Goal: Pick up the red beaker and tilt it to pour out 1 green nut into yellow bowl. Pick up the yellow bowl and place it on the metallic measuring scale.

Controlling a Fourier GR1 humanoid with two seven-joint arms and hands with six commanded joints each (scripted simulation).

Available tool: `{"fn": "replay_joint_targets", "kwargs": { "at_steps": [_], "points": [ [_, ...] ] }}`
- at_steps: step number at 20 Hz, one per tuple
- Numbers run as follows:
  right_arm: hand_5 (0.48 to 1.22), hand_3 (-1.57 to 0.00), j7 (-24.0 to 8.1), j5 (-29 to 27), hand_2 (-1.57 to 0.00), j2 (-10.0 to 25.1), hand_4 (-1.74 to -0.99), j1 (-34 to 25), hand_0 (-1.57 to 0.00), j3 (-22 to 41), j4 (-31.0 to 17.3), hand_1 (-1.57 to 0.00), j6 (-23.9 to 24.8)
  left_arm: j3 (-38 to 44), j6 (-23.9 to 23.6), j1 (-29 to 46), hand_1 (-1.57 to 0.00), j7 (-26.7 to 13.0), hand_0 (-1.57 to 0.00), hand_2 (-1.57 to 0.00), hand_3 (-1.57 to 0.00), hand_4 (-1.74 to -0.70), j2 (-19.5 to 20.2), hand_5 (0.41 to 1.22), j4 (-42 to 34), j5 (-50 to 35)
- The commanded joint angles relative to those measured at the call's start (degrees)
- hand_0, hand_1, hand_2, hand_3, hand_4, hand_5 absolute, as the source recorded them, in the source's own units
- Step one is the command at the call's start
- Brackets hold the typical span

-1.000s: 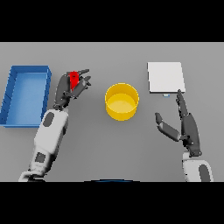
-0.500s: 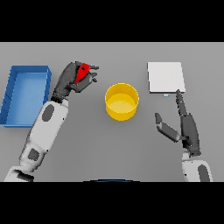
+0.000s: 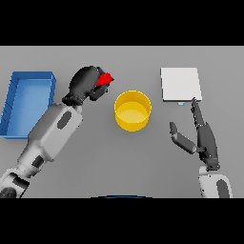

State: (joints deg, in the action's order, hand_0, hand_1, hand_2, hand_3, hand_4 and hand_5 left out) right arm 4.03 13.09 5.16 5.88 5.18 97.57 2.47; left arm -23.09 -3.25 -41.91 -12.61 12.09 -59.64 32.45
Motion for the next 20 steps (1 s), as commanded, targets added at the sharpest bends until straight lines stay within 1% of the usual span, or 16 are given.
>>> {"fn": "replay_joint_targets", "kwargs": {
  "at_steps": [1,4,5,6,8,9,10,11,13,15,16,17,18,20],
  "points": [
    [0.690,0.00,0.2,0.1,0.00,0.0,-1.256,0.1,0.00,0.3,0.3,0.00,-0.2,-2.1,0.8,-1.0,-1.57,-0.5,-1.57,-1.57,-1.57,-1.74,0.7,1.127,0.3,2.2],
    [0.700,0.00,0.4,1.0,0.00,-0.7,-1.270,0.8,0.00,1.1,0.9,0.00,0.2,-7.1,2.7,-4.3,-1.57,-1.7,-1.57,-1.57,-1.57,-1.74,2.1,1.173,2.3,7.6],
    [0.702,0.00,-0.3,0.9,0.00,-0.9,-1.274,0.8,0.00,1.2,1.1,0.00,0.2,-8.5,3.4,-5.6,-1.57,-1.7,-1.57,-1.57,-1.57,-1.74,2.2,1.182,3.2,8.9],
    [0.704,0.00,-0.2,0.9,0.00,-0.5,-1.274,0.8,0.00,1.0,1.0,0.00,0.1,-9.7,4.6,-6.7,-1.57,-0.9,-1.57,-1.57,-1.57,-1.74,3.1,1.190,3.1,9.9],
    [0.705,0.00,-0.6,0.7,0.00,-1.0,-1.284,0.4,0.00,1.0,1.2,0.00,0.3,-12.5,6.7,-8.7,-1.57,-0.6,-1.57,-1.57,-1.57,-1.65,3.5,1.201,3.6,12.2],
    [0.702,0.00,-0.9,0.2,0.00,-0.6,-1.283,0.4,0.00,0.7,1.1,0.00,0.0,-13.7,7.7,-9.8,-1.57,-0.5,-1.57,-1.57,-1.57,-1.67,3.7,1.205,4.0,13.1],
    [0.697,0.00,-0.3,-0.5,0.00,-0.9,-1.285,0.6,0.00,0.5,0.9,0.00,-0.2,-15.3,9.7,-10.9,-1.57,-0.2,-1.57,-1.57,-1.47,-1.68,4.4,1.208,4.4,14.2],
    [0.690,0.00,0.3,-0.7,0.00,-1.5,-1.287,1.0,0.00,0.6,0.8,0.00,0.0,-16.9,11.3,-12.2,-1.57,-0.2,-1.57,-1.57,-1.39,-1.69,4.2,1.211,4.9,15.1],
    [0.678,0.00,0.5,-1.0,0.00,-1.5,-1.292,0.3,0.00,-0.3,-0.2,0.00,0.5,-19.9,13.0,-14.5,-1.57,2.2,-1.57,-1.57,-1.28,-1.70,4.3,1.215,6.2,17.0],
    [0.664,0.00,1.4,-1.7,0.00,-2.2,-1.295,0.8,0.00,-0.2,-0.6,0.00,0.3,-22.9,14.8,-17.3,-1.57,4.2,-1.57,-1.57,-1.38,-1.71,3.3,1.217,8.3,18.9],
    [0.657,0.00,1.6,-2.3,0.00,-2.3,-1.294,0.9,0.00,-0.5,-0.8,0.00,0.1,-24.5,15.8,-18.2,-1.57,6.0,-1.57,-1.57,-1.42,-1.72,3.7,1.218,8.9,19.7],
    [0.653,0.00,1.9,-2.7,0.00,-2.7,-1.294,1.2,0.00,-0.4,-0.5,0.00,0.1,-26.1,16.4,-19.3,-1.57,6.7,-1.57,-1.57,-1.45,-1.72,3.6,1.218,9.2,20.8],
    [0.648,0.00,1.7,-2.3,0.00,-3.0,-1.291,0.8,0.00,-0.1,-0.4,0.00,0.4,-27.6,16.8,-20.0,-1.57,6.3,-1.57,-1.57,-1.47,-1.73,2.8,1.219,10.2,21.9],
    [0.640,0.00,2.1,-2.4,0.00,-2.8,-1.291,1.3,0.00,-0.2,-0.5,0.00,0.2,-31.0,18.4,-21.5,-1.57,7.7,-1.57,-1.57,-1.51,-1.73,3.1,1.220,11.0,24.0]
  ]
}}
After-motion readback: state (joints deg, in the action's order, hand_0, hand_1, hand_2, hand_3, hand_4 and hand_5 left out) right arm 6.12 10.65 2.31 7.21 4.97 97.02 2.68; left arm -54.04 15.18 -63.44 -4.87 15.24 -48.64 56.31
